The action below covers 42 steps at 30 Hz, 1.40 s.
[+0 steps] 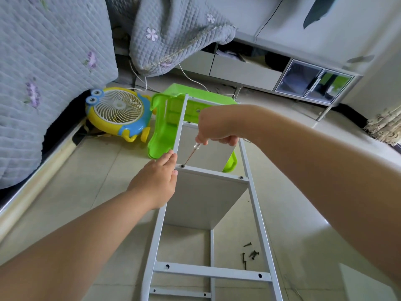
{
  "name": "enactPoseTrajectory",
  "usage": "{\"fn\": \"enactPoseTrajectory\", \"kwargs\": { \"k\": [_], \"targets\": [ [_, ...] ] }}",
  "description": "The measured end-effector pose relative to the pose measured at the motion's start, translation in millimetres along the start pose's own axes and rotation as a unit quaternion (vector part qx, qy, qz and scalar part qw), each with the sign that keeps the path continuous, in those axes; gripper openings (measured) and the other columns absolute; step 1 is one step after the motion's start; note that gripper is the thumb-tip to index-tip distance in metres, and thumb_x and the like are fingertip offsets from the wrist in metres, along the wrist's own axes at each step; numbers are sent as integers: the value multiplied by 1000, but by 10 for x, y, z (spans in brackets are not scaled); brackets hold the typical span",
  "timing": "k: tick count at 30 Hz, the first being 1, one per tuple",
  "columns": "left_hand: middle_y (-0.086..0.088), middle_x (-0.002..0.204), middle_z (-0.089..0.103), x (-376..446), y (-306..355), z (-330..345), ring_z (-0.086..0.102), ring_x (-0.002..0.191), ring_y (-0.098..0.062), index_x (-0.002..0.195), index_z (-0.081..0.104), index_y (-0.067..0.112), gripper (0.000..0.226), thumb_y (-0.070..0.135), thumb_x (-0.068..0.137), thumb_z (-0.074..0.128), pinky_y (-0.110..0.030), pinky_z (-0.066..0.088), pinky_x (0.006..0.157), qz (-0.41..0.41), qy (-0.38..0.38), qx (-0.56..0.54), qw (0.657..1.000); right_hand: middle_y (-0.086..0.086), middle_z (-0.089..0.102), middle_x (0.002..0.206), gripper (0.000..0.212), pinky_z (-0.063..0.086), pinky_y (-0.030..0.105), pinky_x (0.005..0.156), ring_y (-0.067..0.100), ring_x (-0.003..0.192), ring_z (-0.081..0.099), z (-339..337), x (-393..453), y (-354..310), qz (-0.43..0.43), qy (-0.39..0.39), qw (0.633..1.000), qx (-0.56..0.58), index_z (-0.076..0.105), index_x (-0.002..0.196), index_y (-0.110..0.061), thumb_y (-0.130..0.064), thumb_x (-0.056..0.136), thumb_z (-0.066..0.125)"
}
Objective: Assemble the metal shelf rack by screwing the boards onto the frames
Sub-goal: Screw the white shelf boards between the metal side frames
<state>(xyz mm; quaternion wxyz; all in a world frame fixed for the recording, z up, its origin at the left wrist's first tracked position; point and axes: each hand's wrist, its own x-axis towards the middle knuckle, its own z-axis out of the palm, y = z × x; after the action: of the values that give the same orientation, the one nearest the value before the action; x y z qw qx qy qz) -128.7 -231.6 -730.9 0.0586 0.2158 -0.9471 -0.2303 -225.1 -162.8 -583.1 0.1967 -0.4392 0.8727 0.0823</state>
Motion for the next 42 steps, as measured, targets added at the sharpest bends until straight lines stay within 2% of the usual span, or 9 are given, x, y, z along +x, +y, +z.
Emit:
{"fn": "enactPoseTrajectory", "kwargs": {
  "k": [9,13,16,19,23,29,33,37,42],
  "targets": [
    [6,157,7,-13,3,18,23,139,-22,149,15,17,50,21,101,26,-28,21,108,-10,0,-17,1000,0,54,80,27,34,26,59,20,74,41,115,-184,-61,-170,102,894,-401,59,106,-9,-18,99,35],
    [6,157,10,-13,-13,53,25,139,-20,148,19,16,49,19,100,28,-29,23,109,-12,10,-53,998,7,59,83,28,41,25,63,24,73,48,118,-112,-168,-105,74,952,-277,61,102,-4,-18,97,38],
    [6,156,10,-17,-28,66,26,139,-20,148,19,16,48,19,100,28,-28,23,109,-16,14,-62,998,6,40,59,29,29,11,31,14,41,38,35,31,-153,24,-19,996,-82,62,100,1,-11,96,36],
    [6,157,9,-29,-38,73,26,138,-21,148,18,17,48,19,100,27,-30,24,110,-16,12,-70,997,4,37,46,30,26,10,33,11,24,32,18,18,-123,47,-45,994,-84,61,97,2,-13,96,35],
    [7,157,7,-19,-20,69,25,138,-20,148,17,18,49,21,101,26,-28,24,110,-15,12,-70,997,8,65,104,31,46,25,72,23,95,62,156,-128,-203,-85,30,967,-237,59,115,-4,-20,95,42],
    [5,157,9,-14,-39,81,24,140,-20,148,18,16,48,19,101,28,-29,24,111,-16,12,-87,996,7,62,110,30,39,26,71,25,104,56,82,-142,-141,-156,77,928,-330,59,120,-15,-20,97,39],
    [3,157,10,2,-43,110,25,140,-21,148,19,15,48,16,100,29,-31,22,113,-18,10,-124,992,11,51,67,28,31,23,35,22,52,44,71,8,-29,-26,-18,995,-95,61,113,-2,-14,93,45],
    [4,157,9,8,-56,133,25,140,-21,148,19,14,48,16,100,28,-32,22,113,-19,10,-121,992,-6,22,32,23,16,8,36,10,28,16,50,111,70,88,-65,988,111,50,67,-8,-8,90,49],
    [3,157,8,57,-53,129,23,141,-20,148,18,14,48,16,101,28,-30,21,113,-19,7,-124,992,6,60,60,27,41,24,52,18,49,57,146,-1,-67,-23,-7,987,-157,59,86,-1,-15,96,38]
  ]
}}
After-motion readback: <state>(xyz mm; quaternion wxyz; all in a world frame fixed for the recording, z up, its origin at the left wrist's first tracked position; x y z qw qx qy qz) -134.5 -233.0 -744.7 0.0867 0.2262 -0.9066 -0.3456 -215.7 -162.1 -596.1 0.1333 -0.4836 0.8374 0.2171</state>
